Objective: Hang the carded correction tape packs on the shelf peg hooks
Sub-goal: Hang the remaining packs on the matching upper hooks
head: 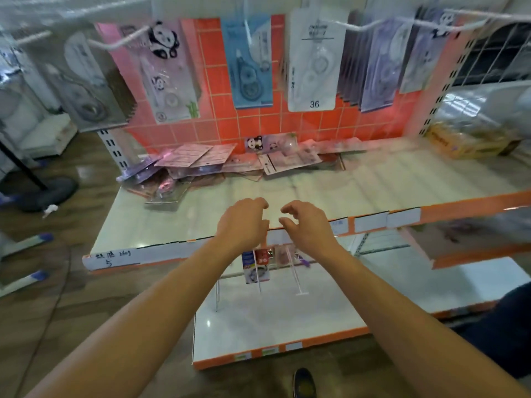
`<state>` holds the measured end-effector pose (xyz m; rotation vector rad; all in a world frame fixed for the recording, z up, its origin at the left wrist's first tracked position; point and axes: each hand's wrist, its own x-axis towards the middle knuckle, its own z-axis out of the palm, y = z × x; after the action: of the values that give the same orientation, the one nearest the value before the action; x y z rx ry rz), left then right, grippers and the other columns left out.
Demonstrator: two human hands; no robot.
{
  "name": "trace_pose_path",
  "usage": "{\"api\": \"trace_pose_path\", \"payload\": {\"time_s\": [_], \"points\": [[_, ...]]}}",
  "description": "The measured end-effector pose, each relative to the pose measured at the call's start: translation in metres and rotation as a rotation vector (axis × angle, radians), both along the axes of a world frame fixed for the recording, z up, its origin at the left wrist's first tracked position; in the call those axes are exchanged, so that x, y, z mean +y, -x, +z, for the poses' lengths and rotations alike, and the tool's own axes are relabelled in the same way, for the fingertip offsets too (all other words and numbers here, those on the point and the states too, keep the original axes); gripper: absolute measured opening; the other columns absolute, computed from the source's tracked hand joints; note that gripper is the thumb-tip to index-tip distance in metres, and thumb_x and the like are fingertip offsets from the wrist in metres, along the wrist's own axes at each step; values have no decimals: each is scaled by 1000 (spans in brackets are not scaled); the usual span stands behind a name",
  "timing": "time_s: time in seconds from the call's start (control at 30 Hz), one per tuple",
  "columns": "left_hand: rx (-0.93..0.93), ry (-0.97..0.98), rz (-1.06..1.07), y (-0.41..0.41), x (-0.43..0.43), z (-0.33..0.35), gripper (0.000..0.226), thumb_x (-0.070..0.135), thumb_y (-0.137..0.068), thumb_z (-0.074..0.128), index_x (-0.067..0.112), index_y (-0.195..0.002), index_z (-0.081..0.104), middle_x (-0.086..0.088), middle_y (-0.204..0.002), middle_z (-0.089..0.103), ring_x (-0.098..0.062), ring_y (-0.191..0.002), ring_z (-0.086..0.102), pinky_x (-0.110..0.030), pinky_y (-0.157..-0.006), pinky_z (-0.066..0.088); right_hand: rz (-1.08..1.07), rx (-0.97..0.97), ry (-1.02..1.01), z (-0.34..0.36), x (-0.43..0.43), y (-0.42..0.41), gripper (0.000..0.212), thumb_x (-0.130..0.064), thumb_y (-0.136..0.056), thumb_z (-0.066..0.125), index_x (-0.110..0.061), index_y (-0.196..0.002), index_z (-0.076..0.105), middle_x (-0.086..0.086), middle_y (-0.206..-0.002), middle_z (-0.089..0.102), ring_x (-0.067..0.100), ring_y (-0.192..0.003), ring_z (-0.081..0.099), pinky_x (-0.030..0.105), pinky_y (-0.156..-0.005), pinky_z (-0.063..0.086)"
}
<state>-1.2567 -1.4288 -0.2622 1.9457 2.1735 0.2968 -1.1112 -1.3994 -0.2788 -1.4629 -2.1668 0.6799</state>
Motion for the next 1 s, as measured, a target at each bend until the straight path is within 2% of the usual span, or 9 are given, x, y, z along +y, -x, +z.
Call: {"api": "trace_pose_path", "payload": {"time_s": [0.23,0.4,0.6,0.63,0.7,0.77,0.8,0.93,1.0], "points": [[32,-55,23,-23,78,0,58,25,-92,58,14,-142,32,-10,-142,40,-30,-129,39,-39,-101,37,-57,16,45,-5,84,-21,32,-24,-93,59,-12,-122,57,8,-123,60,24,-112,56,34,-93,43],[119,-86,43,-33,127,-7,57,20,-86,61,11,-137,36,-10,-141,39,-29,-129,36,-38,-100,39,-77,92,95,-9,127,-26,38,-21,-92,59,-10,-128,52,10,-131,54,25,-119,52,30,-95,38],[162,-65,129,-31,163,-33,73,15,-88,55,13,-151,18,-8,-156,24,-27,-145,18,-41,-112,30,-21,100,-90,-20,149,-16,40,-5,-87,55,-9,-126,55,9,-131,55,27,-123,45,28,-99,33],[150,-75,146,-29,166,-37,71,13,-87,53,14,-151,20,-7,-156,27,-28,-145,19,-41,-112,29,-9,85,-137,-22,152,-14,39,-4,-85,56,-9,-124,57,9,-129,56,27,-121,47,30,-100,35],[160,-130,130,-26,169,-45,59,8,-84,50,14,-142,41,-7,-146,46,-33,-139,34,-41,-108,36,9,66,-246,-26,158,-7,35,-1,-79,63,-9,-113,64,11,-118,64,31,-113,56,37,-96,44],[169,-222,110,-23,171,-51,43,5,-78,59,16,-119,64,-6,-120,66,-37,-120,55,-42,-93,49,12,41,-330,-29,164,-3,39,1,-67,74,-8,-105,69,12,-110,68,34,-107,63,42,-94,49],[174,-253,106,-21,172,-52,37,6,-75,66,18,-110,69,-4,-111,71,-37,-112,61,-42,-88,52,22,26,-354,-29,166,-2,44,2,-62,77,-8,-104,69,12,-110,69,34,-108,63,45,-94,49],[194,-342,34,-20,167,-46,27,20,-78,68,25,-104,72,2,-106,72,-25,-111,62,-38,-90,52,78,-24,-374,-26,162,3,61,6,-52,78,-9,-111,67,12,-120,65,34,-119,57,47,-105,33],[184,-414,-20,-20,161,-40,23,22,-82,63,25,-103,72,5,-105,72,-20,-108,62,-35,-89,50,78,-80,-364,-28,159,3,63,3,-51,77,-11,-111,67,9,-118,66,33,-118,57,51,-105,34]]}}
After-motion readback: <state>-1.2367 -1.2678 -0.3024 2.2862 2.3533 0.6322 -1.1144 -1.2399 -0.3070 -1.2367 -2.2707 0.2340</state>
